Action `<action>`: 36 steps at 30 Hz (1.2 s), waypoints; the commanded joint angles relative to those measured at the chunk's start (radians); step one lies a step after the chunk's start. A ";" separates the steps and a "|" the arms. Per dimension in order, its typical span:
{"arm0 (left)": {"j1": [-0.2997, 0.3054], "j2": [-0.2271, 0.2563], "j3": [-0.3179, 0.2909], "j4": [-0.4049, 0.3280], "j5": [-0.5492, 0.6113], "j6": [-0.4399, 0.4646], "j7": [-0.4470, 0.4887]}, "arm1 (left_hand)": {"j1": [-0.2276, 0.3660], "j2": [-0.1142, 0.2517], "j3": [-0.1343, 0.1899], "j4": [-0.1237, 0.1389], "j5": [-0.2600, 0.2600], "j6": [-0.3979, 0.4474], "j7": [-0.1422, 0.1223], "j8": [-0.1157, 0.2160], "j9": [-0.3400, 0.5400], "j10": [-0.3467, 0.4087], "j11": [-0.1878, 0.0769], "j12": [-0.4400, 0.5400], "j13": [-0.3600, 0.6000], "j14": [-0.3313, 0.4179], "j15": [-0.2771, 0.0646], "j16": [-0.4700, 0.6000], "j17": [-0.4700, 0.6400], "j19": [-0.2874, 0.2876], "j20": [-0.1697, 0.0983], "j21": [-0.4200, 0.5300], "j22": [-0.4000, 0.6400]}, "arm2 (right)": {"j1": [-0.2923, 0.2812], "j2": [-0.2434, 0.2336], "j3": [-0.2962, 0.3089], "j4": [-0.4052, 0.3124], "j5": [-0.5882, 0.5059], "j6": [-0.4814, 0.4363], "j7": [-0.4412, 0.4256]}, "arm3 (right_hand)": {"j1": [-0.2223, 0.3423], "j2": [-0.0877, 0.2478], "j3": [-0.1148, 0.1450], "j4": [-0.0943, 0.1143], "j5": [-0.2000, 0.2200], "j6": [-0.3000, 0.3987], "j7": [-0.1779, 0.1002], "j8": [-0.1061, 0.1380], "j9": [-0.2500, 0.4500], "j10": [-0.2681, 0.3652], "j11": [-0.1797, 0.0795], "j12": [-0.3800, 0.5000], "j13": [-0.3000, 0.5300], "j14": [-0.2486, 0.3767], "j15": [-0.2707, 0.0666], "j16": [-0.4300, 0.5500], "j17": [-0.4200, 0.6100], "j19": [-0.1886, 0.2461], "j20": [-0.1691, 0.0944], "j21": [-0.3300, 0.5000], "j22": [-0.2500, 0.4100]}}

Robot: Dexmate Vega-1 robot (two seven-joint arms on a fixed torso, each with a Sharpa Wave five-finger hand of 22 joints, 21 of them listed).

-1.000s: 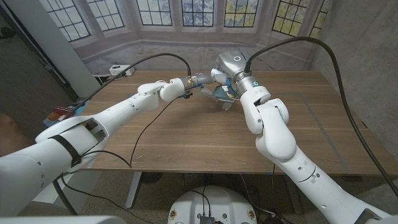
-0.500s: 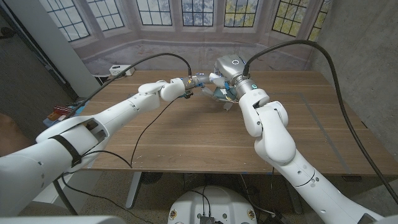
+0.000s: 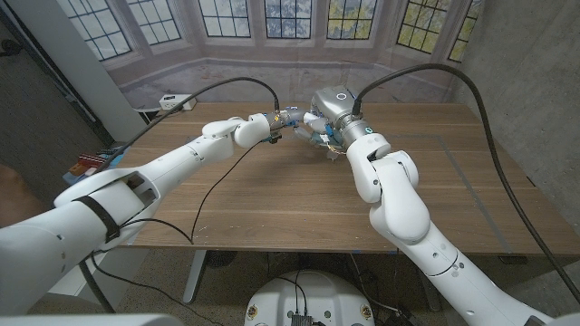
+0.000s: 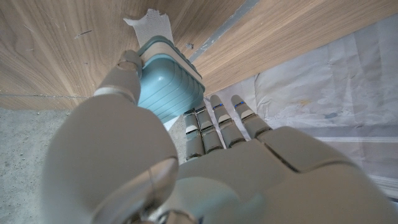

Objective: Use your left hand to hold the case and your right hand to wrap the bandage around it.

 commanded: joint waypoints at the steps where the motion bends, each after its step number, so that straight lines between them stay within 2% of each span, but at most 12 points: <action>1: -0.009 -0.006 0.005 0.012 -0.001 -0.003 0.002 | -0.029 0.061 0.010 0.006 0.008 0.102 -0.047 0.380 0.003 0.058 -0.052 0.006 0.002 -0.002 0.006 0.000 0.001 -0.007 0.001 -0.005 0.003 | -0.015 0.004 -0.005 0.008 0.012 -0.011 0.015 | 0.004 0.010 -0.005 0.002 0.002 0.005 0.004 0.000 0.003 0.000 0.010 0.001 0.005 0.011 -0.091 -0.001 0.005 0.004 0.004 0.003 0.005; 11: -0.014 -0.009 0.008 0.017 -0.002 -0.005 0.001 | -0.030 0.062 0.009 0.006 0.008 0.104 -0.046 0.382 0.003 0.059 -0.047 0.006 0.003 -0.003 0.008 0.000 0.001 -0.007 0.001 -0.005 0.003 | -0.024 0.007 -0.010 0.017 0.017 -0.025 0.014 | 0.005 0.012 -0.006 0.002 0.002 0.006 0.005 -0.001 0.003 0.004 0.009 0.001 0.003 0.011 -0.090 -0.001 0.006 0.004 0.005 0.003 0.005; 27: -0.018 -0.012 0.010 0.018 -0.003 -0.005 0.001 | -0.031 0.062 0.008 0.006 0.008 0.097 -0.045 0.380 0.003 0.058 -0.049 0.006 0.003 -0.003 0.009 0.001 0.001 -0.008 0.002 -0.005 0.003 | -0.049 -0.010 -0.011 -0.010 0.021 -0.025 0.054 | 0.009 0.015 -0.008 0.001 0.001 0.006 0.006 -0.002 0.003 0.008 0.008 0.002 0.004 0.013 -0.090 0.000 0.008 0.006 0.006 0.004 0.005; 36: -0.035 -0.017 0.008 0.023 0.003 -0.002 0.008 | -0.033 0.064 0.008 0.008 0.008 0.098 -0.044 0.380 0.002 0.058 -0.050 0.006 0.004 -0.005 0.010 0.000 0.001 -0.009 0.003 -0.005 0.003 | -0.059 0.002 -0.011 -0.013 0.016 -0.031 0.072 | 0.009 0.016 -0.010 0.001 0.001 0.005 0.008 -0.002 0.003 0.006 0.013 0.002 0.004 0.012 -0.089 -0.001 0.008 0.006 0.006 0.004 0.005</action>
